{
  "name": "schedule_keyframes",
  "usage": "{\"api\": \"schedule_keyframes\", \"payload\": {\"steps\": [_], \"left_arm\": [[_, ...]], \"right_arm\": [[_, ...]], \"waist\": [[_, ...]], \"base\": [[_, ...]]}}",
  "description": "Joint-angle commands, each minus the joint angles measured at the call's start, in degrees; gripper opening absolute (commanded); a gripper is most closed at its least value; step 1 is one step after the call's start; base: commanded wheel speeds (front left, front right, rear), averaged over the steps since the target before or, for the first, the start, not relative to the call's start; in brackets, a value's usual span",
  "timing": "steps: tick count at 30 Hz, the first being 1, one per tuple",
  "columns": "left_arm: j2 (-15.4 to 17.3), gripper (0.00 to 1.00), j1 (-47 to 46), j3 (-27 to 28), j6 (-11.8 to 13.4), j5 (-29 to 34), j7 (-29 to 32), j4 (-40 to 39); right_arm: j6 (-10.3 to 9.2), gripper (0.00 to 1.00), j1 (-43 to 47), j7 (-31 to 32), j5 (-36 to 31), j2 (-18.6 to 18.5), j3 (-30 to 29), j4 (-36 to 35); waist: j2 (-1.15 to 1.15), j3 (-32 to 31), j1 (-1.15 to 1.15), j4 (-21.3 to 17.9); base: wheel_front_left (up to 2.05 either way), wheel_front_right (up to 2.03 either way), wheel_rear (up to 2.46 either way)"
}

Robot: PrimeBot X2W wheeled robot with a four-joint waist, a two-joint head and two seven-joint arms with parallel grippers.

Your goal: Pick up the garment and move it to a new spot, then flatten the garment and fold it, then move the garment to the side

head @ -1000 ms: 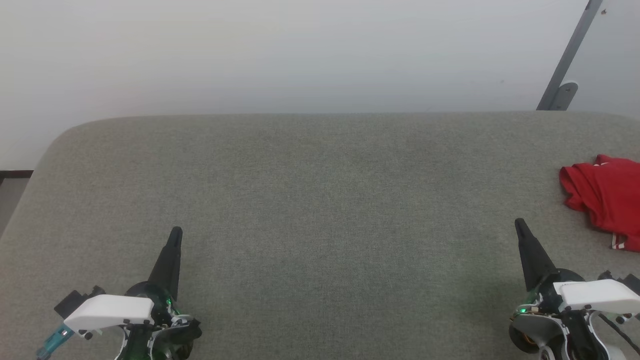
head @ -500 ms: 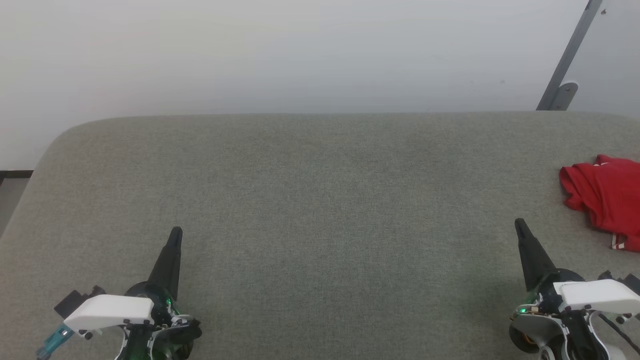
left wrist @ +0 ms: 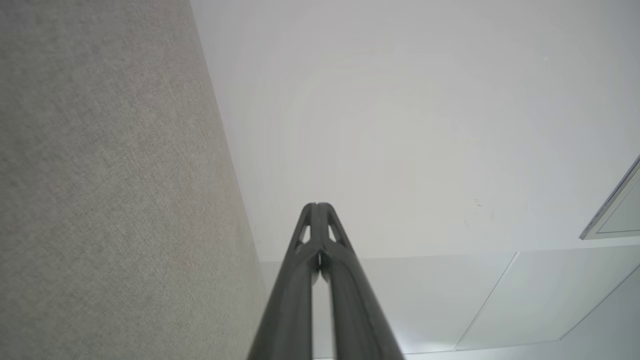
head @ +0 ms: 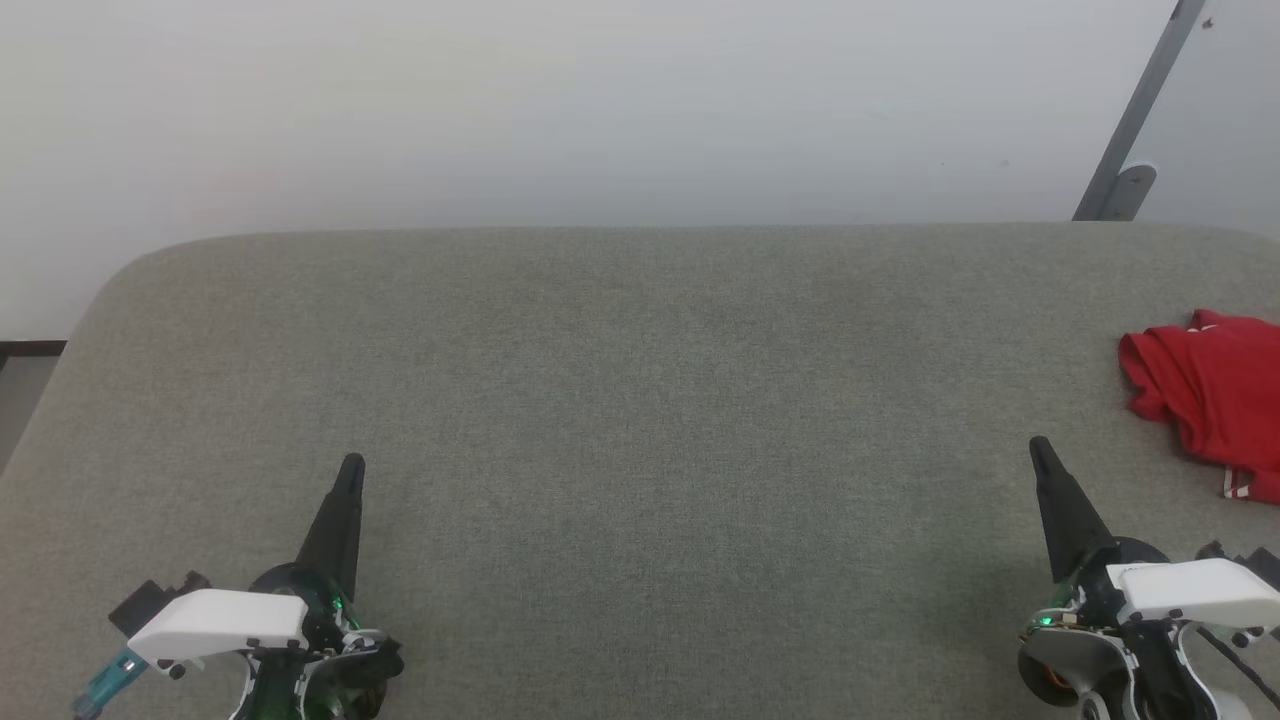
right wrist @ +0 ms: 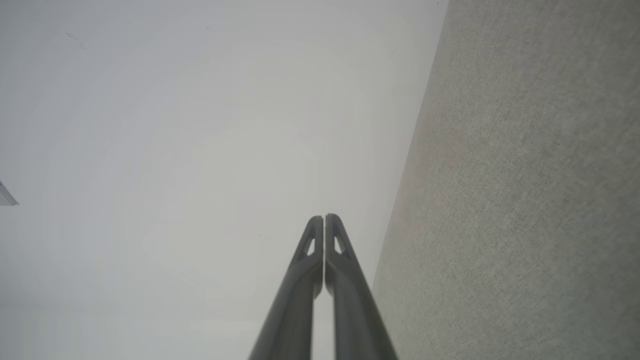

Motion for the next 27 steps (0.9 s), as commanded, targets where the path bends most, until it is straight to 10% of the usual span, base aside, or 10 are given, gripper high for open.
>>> {"api": "schedule_keyframes", "payload": {"steps": [1, 27], "left_arm": [[-0.1, 0.00, -0.7, 0.0, -0.2, -0.2, 0.2, 0.0], [-0.1, 0.00, -0.7, 0.0, -0.2, -0.2, 0.2, 0.0]], "right_arm": [[0.00, 0.00, -0.3, 0.2, 0.2, 0.2, 0.0, -0.2], [0.00, 0.00, -0.3, 0.2, 0.2, 0.2, 0.0, -0.2]], "waist": [[0.00, 0.0, 0.00, 0.0], [0.00, 0.0, 0.00, 0.0]], "base": [[0.00, 0.00, 0.00], [0.00, 0.00, 0.00]]}}
